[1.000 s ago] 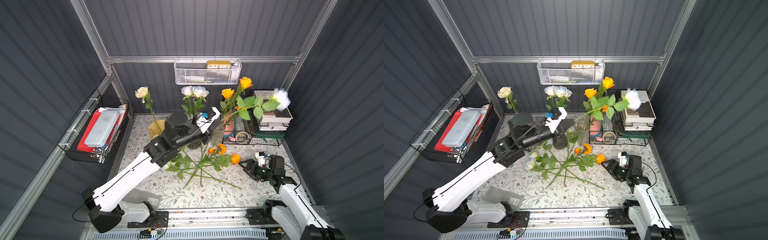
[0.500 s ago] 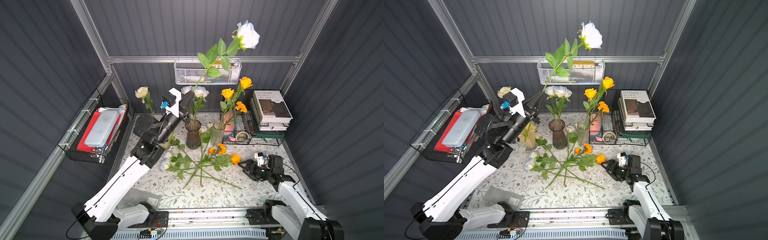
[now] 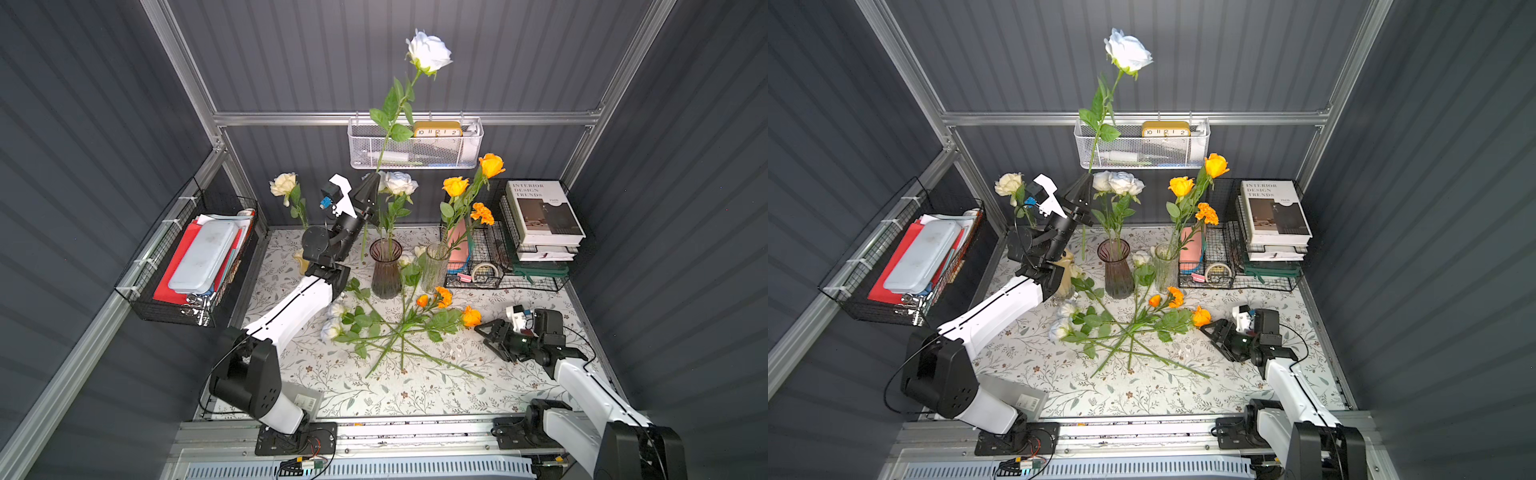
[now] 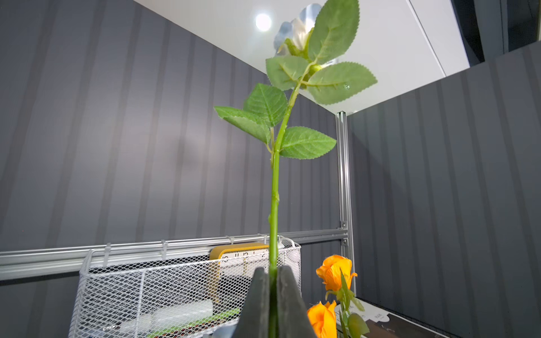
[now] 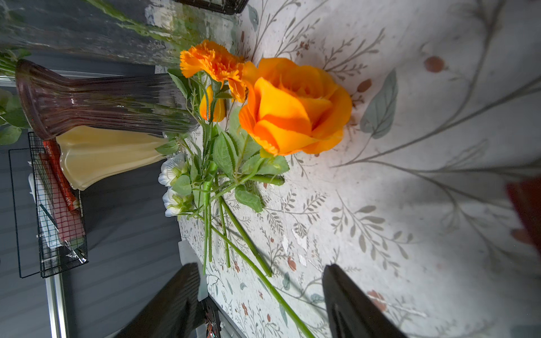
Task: Arrange the flowers in different vases according to their colors
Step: Insert the flower into the vase.
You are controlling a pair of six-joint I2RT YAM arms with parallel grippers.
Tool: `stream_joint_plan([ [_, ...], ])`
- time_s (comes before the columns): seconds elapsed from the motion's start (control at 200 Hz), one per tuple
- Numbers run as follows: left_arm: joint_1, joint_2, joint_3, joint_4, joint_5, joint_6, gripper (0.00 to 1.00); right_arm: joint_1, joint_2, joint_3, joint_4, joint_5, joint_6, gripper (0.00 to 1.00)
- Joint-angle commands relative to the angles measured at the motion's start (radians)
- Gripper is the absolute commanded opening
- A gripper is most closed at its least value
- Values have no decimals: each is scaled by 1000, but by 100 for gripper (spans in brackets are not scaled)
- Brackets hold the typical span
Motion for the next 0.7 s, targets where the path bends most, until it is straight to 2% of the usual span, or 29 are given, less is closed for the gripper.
stream_joint_plan([
  [0.0,15,65,10,244,34,-130,0,-4,20,6,11,-18,-23,72],
  [0.195,18,234,75,367,51,-215,0,-3,33,7,10,-13,-26,71],
  [0.325,18,317,98,411,50,-224,0,-3,33,6,7,-11,-28,71],
  [0.535,18,464,107,584,49,-250,1,-3,38,7,11,-15,-29,72],
  [0.695,18,479,132,563,68,-250,2,-2,35,5,10,-10,-29,72],
])
